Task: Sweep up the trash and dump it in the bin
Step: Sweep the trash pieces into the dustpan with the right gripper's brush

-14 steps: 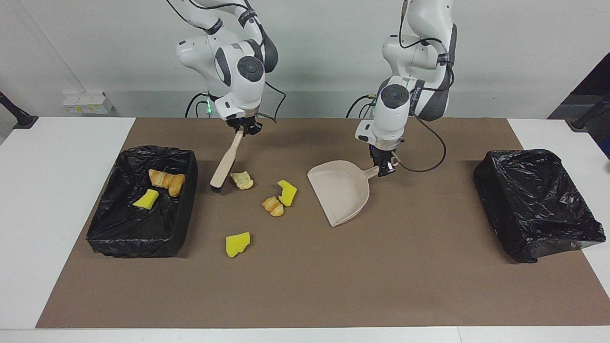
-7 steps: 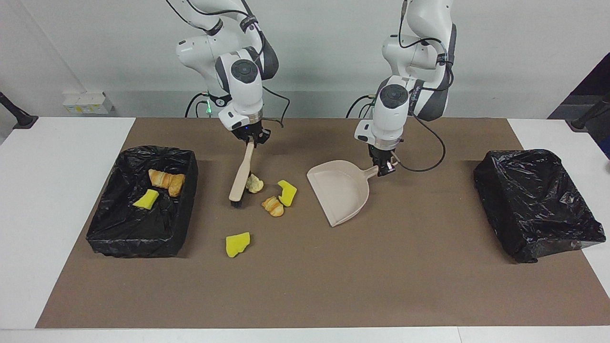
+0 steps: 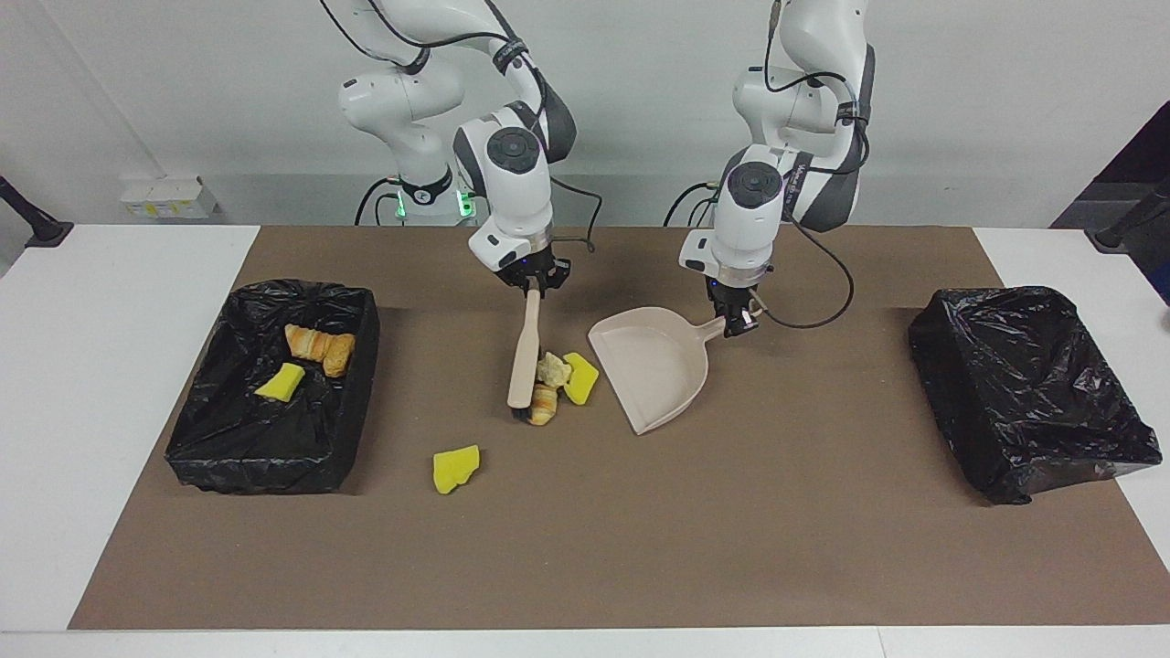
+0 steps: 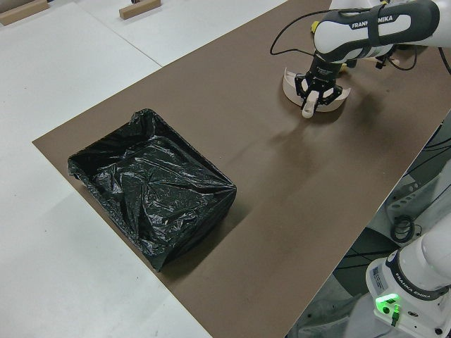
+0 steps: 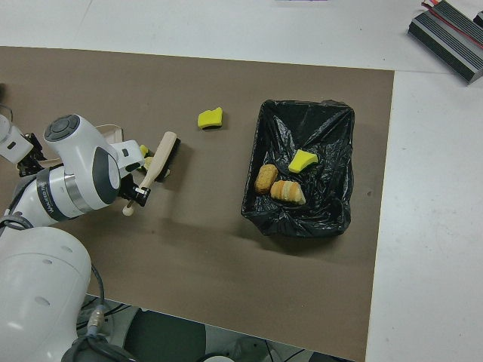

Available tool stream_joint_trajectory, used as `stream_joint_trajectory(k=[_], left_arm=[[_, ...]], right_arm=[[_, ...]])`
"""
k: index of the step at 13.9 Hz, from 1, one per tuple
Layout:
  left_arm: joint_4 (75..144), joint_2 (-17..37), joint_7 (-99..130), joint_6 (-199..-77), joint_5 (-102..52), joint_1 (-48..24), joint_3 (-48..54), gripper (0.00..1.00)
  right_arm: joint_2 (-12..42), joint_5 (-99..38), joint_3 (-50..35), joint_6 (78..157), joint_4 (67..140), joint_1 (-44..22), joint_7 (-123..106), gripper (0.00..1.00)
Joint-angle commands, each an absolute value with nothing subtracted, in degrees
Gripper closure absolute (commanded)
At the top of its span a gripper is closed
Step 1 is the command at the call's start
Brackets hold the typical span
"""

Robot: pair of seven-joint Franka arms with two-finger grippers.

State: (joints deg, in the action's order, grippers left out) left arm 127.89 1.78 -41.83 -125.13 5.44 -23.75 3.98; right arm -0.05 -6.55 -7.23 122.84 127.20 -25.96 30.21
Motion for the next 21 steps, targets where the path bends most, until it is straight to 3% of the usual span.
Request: stream_joint_trajectory(k=[1, 11, 16, 19, 21], left_arm=[[127.4, 1.9, -41.2, -123.2, 5.2, -24.8, 3.3, 1.00], [127.5, 2.3, -44.6, -125.8, 5.2, -24.4, 3.3, 1.00], [123.3, 3.3, -44.3, -119.6, 5.4, -24.5, 3.3, 1.00], [118.8, 5.1, -44.4, -113.2, 6.3, -24.8, 3.3, 1.00], [119.3, 5.0, -44.3, -113.6, 6.2, -25.0, 3.3, 1.00]], right_arm=[[-0.5, -9.1, -8.0, 123.2, 126.7, -27.8, 25.1, 1.00], [-3.9, -9.2, -8.2, 121.2, 124.9, -36.1, 28.0, 1.00], [-4.2, -6.2, -7.5, 120.5, 124.7, -31.0, 24.4, 1.00], [-2.4, -4.0, -7.5, 121.4, 124.4, -24.5, 13.3, 1.00], [-1.0, -1.9, -7.5, 123.0, 124.3, -19.5, 7.4, 1.00]])
